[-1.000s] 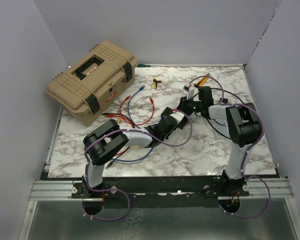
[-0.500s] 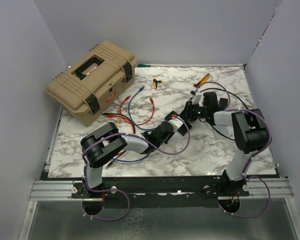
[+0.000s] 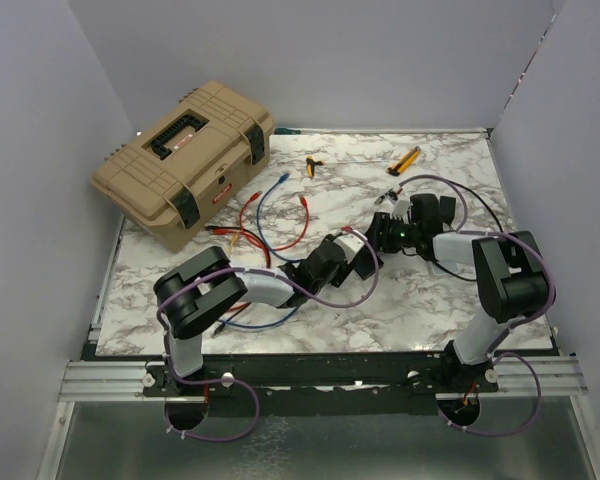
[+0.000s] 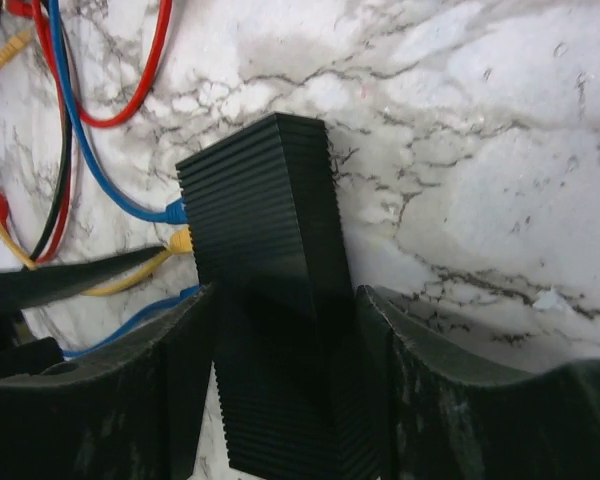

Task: Insert the plug into the switch port
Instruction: Insert the connector into the switch port, then pick up the connector from the center of the board.

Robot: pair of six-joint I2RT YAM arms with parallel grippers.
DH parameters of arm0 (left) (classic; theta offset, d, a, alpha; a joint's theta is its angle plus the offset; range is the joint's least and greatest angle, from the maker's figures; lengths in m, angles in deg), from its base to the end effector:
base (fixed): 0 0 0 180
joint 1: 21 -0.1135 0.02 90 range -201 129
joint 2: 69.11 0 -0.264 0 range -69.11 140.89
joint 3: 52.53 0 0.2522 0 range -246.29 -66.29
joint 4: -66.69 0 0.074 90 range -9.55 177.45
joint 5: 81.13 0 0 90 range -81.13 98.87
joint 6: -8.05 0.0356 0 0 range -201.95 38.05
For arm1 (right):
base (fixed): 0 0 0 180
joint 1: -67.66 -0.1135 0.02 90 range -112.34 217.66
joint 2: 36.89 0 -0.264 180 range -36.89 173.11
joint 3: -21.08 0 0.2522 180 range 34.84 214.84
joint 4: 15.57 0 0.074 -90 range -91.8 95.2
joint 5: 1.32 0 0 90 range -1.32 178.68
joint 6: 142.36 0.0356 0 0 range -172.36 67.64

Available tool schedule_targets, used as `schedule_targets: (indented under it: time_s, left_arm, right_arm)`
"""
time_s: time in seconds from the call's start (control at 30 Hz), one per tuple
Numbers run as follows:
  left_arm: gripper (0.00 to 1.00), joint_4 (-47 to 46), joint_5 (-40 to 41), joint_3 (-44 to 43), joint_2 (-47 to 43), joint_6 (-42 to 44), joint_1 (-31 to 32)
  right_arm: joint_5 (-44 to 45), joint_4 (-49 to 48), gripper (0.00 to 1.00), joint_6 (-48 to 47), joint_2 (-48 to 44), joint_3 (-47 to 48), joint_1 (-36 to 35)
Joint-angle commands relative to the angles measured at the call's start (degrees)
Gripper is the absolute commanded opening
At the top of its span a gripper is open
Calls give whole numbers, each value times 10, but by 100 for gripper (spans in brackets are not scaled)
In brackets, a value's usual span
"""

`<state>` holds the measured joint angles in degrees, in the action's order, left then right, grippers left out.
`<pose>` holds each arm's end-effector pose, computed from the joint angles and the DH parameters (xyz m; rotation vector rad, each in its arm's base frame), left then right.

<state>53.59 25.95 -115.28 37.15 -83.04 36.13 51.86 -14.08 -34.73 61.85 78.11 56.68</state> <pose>0.2096 -0.3051 0.1386 0.8203 1.9227 -0.3069 0.3131 0.0825 0.1365 -0.1990 2.3344 0.9959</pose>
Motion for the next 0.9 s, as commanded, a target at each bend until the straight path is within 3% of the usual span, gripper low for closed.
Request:
schedule_targets:
  time_s: [0.0,0.17,0.33,0.43,0.6,0.7,0.87]
  left_arm:
    - [57,31,50,-16,-64,-26,-1]
    - [64,96,88,-15,-116,-46,-8]
    - [68,159,127,-4,-172,-85,-33]
    - [68,192,141,6,-209,-120,-69]
    - [79,215,190,33,-251,-177,-143]
    - [81,224,230,41,-252,-222,-188]
    - [80,188,224,53,-214,-250,-261]
  right_arm:
    - [39,37,64,21,-35,-23,-5]
    - [106,33,75,29,-74,-40,-4]
    - [147,20,78,34,-103,-57,-3]
    - [153,8,79,34,-117,-65,-4]
    - [142,-7,79,42,-117,-70,-4]
    - [137,-11,79,44,-115,-71,-4]
    - [133,-25,79,49,-114,-77,-3]
